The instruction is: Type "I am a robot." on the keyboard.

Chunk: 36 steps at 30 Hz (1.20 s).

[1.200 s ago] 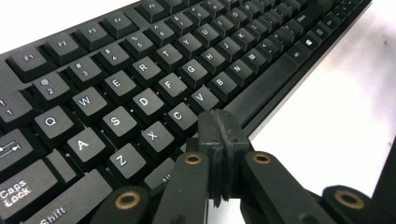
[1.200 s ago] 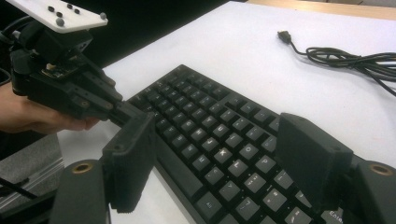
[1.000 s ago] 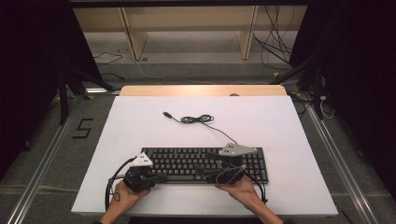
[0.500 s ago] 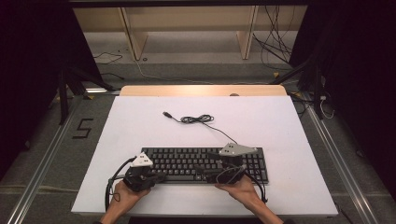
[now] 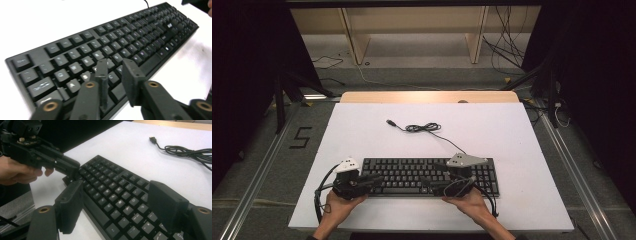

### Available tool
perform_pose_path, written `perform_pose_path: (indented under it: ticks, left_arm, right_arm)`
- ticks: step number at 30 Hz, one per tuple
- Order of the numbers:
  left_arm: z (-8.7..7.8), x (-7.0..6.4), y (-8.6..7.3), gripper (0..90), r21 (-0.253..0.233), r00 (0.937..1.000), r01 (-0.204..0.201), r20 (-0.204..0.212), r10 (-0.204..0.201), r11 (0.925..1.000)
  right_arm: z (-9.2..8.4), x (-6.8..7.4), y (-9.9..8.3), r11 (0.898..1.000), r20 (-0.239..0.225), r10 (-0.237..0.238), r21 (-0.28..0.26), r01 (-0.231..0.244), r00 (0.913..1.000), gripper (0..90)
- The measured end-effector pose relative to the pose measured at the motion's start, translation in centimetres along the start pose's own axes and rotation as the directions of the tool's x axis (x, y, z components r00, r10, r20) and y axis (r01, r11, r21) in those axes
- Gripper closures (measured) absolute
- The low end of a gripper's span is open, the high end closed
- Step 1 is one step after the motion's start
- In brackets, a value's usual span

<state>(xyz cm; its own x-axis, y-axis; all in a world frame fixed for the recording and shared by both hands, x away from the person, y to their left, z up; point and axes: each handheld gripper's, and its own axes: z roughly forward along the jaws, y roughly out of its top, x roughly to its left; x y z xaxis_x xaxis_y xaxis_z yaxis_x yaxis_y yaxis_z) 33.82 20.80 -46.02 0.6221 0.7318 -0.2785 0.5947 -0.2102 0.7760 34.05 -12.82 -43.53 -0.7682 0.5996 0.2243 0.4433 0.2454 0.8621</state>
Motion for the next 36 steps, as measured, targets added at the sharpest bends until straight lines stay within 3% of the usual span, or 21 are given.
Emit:
perform_pose_path:
  ticks: [11, 16, 21, 25, 36]
  left_arm:
    - [-0.7, 1.8, 0.2, 47.1, -0.049, 0.993, 0.109, -0.041, -0.111, 0.9928]
    - [-0.7, 2.1, 0.2, 46.4, -0.057, 0.9905, 0.128, -0.044, -0.131, 0.9902]
    - [-0.4, 2.3, 0.2, 52.4, -0.047, 0.9893, 0.129, -0.063, -0.132, 0.9905]
    - [-0.1, 2.2, 0.1, 62.8, -0.03, 0.9912, 0.111, -0.069, -0.113, 0.9934]
    - [0.5, 2.0, 0.0, 79.7, 0.0, 0.9928, 0.085, -0.084, -0.085, 0.9963]
  right_arm:
    - [0.0, 0.0, 0.0, 1.0, -0.001, 0.001, 0.001, -0.001, 1.0, 30.1]
    - [0.1, 0.0, 0.0, 1.0, -0.001, 0.001, 0.001, -0.001, 1.0, 30.1]
    - [0.1, 0.0, 0.0, 1.0, -0.001, 0.0, 0.001, 0.0, 1.0, 30.1]
    - [0.1, 0.0, 0.0, 1.0, -0.001, -0.002, 0.002, 0.002, 1.0, 30.1]
    - [0.2, 0.1, -0.1, 1.0, -0.003, 0.0, 0.006, 0.0, 1.0, 30.1]
